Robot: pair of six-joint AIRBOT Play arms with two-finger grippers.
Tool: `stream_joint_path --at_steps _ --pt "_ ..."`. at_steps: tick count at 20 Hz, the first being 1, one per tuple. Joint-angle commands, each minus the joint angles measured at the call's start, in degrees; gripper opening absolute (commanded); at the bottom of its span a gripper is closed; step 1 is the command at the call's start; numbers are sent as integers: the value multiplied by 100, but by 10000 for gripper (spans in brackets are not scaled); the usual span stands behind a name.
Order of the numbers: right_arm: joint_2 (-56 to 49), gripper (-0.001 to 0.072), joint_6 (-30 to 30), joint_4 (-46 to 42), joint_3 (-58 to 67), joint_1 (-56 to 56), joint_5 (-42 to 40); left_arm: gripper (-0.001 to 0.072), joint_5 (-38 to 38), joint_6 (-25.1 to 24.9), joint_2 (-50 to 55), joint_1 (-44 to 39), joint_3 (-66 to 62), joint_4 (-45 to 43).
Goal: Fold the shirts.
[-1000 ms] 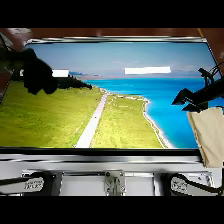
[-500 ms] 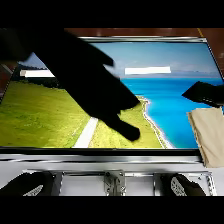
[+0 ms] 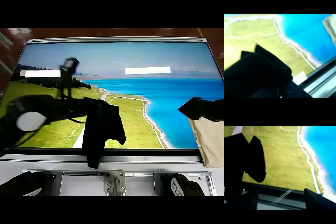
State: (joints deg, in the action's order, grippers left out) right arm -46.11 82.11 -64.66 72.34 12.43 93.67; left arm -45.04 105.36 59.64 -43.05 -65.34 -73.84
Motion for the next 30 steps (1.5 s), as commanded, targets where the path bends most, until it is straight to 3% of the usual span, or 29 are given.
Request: stream_joint_path --at_steps 1,4,5,6,7,9,12,16,18,22,26,30 --pt "31 683 133 -63 -664 -413 -627 39 927 76 612 -258 437 710" --pt "-66 683 306 -188 -1143 -479 -1462 49 1628 11 1191 -396 431 1283" --pt "-192 683 313 -190 -1213 -472 -1591 189 1646 -52 1333 -391 413 1349" --pt "-352 683 310 -181 -1233 -474 -1633 513 1572 -61 1419 -308 409 1346" --pt "-557 683 293 -177 -1235 -474 -1628 624 1285 -66 1414 -114 407 1346" --pt "-960 683 256 -216 -1235 -472 -1633 623 20 -293 1248 673 361 1294" --pt "-1585 683 15 -181 -1235 -472 -1615 587 -2055 -1095 708 2286 402 841" --pt "-2422 683 -334 201 -1235 -474 -1519 605 -3093 -1233 -326 3604 1471 680" --pt "-2765 683 -527 514 -1235 -474 -1484 610 -2988 -1235 -730 3681 2417 1209" --pt "-3200 684 -597 669 -1235 -474 -1484 610 -2090 -1226 -850 3298 3877 1954" --pt "-3318 683 -597 678 -1237 -474 -1467 610 -955 -973 -675 2830 4183 2044" --pt "-3587 685 -601 966 -1237 -518 -1429 607 160 -1036 -232 2341 4181 2809"
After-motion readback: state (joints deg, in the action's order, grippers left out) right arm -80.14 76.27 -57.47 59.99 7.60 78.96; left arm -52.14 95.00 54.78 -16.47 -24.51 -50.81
